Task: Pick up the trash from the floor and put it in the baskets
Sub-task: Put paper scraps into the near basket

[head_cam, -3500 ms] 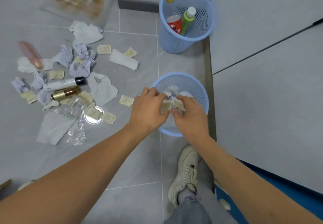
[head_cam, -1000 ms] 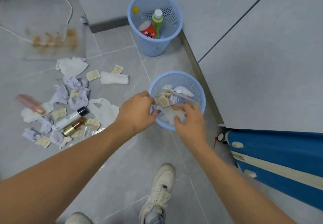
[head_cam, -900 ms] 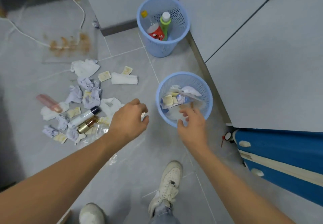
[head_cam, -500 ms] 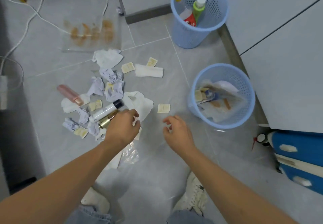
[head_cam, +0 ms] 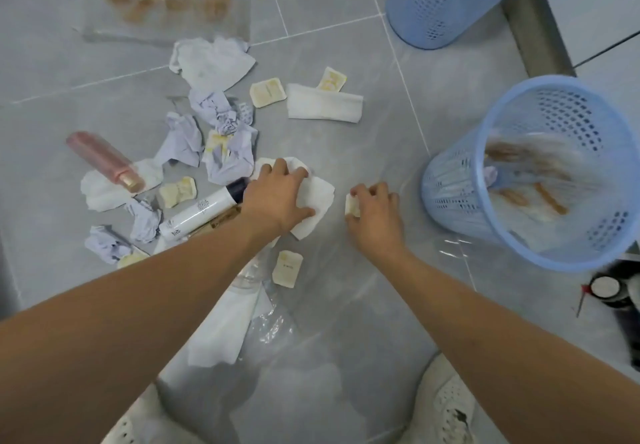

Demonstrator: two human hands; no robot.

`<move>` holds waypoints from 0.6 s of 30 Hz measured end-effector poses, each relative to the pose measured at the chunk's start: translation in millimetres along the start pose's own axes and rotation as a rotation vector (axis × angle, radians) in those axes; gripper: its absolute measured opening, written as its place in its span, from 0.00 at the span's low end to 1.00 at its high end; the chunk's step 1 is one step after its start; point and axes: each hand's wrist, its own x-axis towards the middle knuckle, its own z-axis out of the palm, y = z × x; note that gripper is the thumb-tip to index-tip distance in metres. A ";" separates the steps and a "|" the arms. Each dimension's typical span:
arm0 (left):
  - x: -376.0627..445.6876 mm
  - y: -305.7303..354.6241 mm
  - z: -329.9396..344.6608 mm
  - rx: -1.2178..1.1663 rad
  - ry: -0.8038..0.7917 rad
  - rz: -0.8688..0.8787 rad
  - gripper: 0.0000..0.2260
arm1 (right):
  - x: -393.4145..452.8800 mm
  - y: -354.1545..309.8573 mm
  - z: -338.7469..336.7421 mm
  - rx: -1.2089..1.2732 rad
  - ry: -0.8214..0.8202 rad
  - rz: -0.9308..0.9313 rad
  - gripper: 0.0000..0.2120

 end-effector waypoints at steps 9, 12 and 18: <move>13.4 13.0 33.7 0.001 0.035 0.119 0.10 | 11.2 15.3 13.2 0.126 0.039 -0.018 0.07; 4.1 26.7 22.8 -0.075 0.097 0.163 0.06 | -3.1 15.1 3.8 0.218 0.090 -0.005 0.07; -35.6 82.2 -54.8 -0.454 0.347 0.228 0.07 | -64.1 -0.3 -79.1 0.496 0.242 -0.064 0.06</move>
